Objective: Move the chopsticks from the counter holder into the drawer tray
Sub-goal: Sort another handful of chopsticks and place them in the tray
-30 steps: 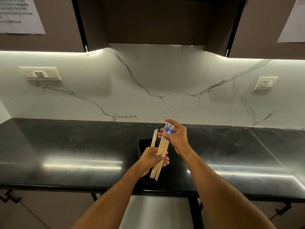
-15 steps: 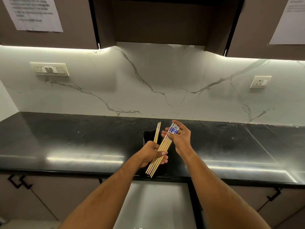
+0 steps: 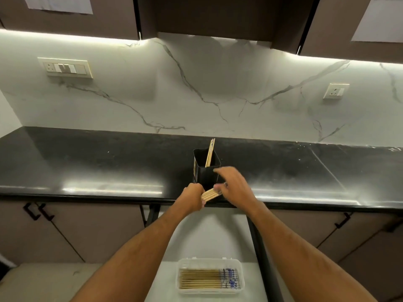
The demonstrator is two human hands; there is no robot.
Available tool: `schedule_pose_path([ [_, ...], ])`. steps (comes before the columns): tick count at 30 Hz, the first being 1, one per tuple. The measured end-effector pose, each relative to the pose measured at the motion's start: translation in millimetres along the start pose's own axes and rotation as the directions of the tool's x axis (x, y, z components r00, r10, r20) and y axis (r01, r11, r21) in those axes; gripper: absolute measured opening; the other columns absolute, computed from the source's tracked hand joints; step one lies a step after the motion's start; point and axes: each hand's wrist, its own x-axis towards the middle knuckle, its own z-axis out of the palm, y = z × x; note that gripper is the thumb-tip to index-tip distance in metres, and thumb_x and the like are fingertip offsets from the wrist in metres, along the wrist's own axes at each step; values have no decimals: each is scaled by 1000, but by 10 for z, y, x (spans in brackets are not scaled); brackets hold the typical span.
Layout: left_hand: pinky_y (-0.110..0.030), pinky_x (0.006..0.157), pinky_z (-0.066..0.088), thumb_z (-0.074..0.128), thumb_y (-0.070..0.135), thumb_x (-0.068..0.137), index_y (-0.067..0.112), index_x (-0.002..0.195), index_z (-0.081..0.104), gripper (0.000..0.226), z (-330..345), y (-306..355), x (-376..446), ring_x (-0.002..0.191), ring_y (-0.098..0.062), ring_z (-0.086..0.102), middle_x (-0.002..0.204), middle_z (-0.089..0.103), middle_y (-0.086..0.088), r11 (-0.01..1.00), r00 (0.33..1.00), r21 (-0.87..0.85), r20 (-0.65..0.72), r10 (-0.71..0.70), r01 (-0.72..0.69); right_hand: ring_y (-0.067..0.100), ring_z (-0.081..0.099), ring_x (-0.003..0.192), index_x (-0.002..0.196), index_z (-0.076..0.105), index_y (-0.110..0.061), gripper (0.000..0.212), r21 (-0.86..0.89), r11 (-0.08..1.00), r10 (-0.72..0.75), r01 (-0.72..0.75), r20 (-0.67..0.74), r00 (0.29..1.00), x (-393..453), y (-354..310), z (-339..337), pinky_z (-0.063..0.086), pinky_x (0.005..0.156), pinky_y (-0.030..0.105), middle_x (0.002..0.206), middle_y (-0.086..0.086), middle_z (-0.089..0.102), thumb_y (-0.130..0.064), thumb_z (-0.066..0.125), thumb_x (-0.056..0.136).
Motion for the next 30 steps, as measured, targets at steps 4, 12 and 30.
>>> schedule_pose_path([
  [4, -35, 87, 56, 65, 11, 95, 7, 120, 67, 26, 213, 43, -107, 97, -27, 69, 108, 70, -14, 968, 994, 239, 96, 53, -75, 18, 64, 100, 113, 69, -19, 20, -319, 933, -39, 169, 376, 926, -224, -54, 175, 53, 92, 34, 106, 3, 69, -16, 68, 94],
  [12, -40, 95, 53, 60, 13, 99, 3, 118, 66, 23, 683, -84, -207, 105, -34, 66, 115, 67, -19, 943, 979, 312, 198, 58, -119, 18, 61, 76, 99, 73, -17, 11, -343, 939, 176, -4, 473, 863, -584, 105, 620, 53, 77, 30, 85, 4, 67, -12, 64, 94],
  [30, -39, 79, 59, 53, 5, 95, 13, 97, 71, 20, 1834, -978, -572, 83, -28, 68, 92, 69, -8, 951, 975, 308, 218, -35, -35, 26, 68, 76, 93, 76, -9, 16, -288, 929, 362, -232, 579, 730, -1552, 677, 1703, 59, 75, 37, 85, 10, 71, -8, 60, 96],
])
